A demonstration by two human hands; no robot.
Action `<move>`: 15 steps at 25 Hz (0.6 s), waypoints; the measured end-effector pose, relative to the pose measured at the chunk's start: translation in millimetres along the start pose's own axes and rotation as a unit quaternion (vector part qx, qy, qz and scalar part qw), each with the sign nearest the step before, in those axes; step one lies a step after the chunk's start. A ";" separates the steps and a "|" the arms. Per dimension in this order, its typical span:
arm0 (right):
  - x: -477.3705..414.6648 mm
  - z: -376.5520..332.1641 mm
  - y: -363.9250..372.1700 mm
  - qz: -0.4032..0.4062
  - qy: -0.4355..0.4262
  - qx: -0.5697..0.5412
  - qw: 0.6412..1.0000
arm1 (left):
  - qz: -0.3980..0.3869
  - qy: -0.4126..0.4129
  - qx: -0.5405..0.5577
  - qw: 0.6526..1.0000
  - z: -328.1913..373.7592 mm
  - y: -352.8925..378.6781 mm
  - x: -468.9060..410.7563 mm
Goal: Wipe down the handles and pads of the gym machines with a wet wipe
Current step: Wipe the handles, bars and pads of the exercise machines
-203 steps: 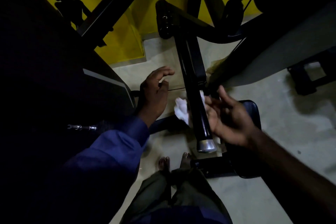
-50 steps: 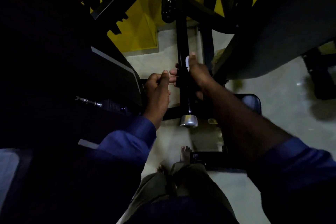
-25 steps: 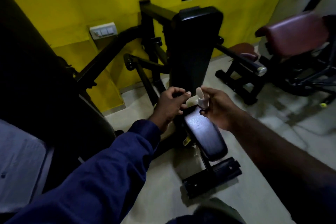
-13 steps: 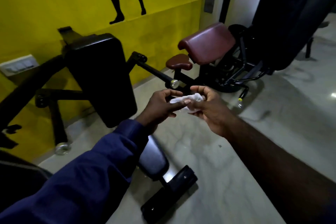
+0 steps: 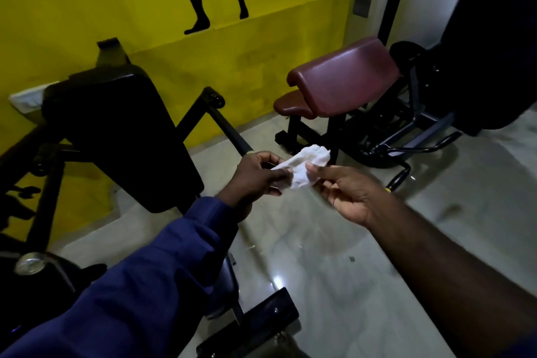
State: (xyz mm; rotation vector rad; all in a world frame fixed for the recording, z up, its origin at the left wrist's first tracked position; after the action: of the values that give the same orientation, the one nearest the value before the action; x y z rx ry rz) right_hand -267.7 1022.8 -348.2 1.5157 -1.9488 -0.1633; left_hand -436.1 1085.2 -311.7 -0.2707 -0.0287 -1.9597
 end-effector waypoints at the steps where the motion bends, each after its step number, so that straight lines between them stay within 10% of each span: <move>1: -17.6 -2.9 5.1 -0.006 -0.002 0.006 1.000 | 0.006 -0.001 0.003 1.000 -0.3 -6.8 -15.0; 9: -149.2 -38.6 73.5 -0.044 -0.116 0.138 0.983 | 0.090 -0.036 0.060 0.993 -9.8 -73.9 -126.3; 15: -272.2 -25.0 107.2 -0.085 -0.005 0.174 0.981 | 0.198 -0.081 0.062 0.975 -34.6 -128.4 -187.3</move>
State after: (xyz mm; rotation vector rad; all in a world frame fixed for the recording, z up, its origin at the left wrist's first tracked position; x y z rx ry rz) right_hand -310.3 1310.2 -391.2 1.9104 -1.9276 0.1054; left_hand -489.9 1300.8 -369.9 -0.3275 -0.1889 -1.5296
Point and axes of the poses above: each hand's wrist, its own x-axis away from the middle knuckle, its own y-axis out of the palm, z = x × y, the point moved 8 cm from there along -x, towards the middle knuckle, and after that the axes turned 4 degrees about x, right-handed, at the moved point
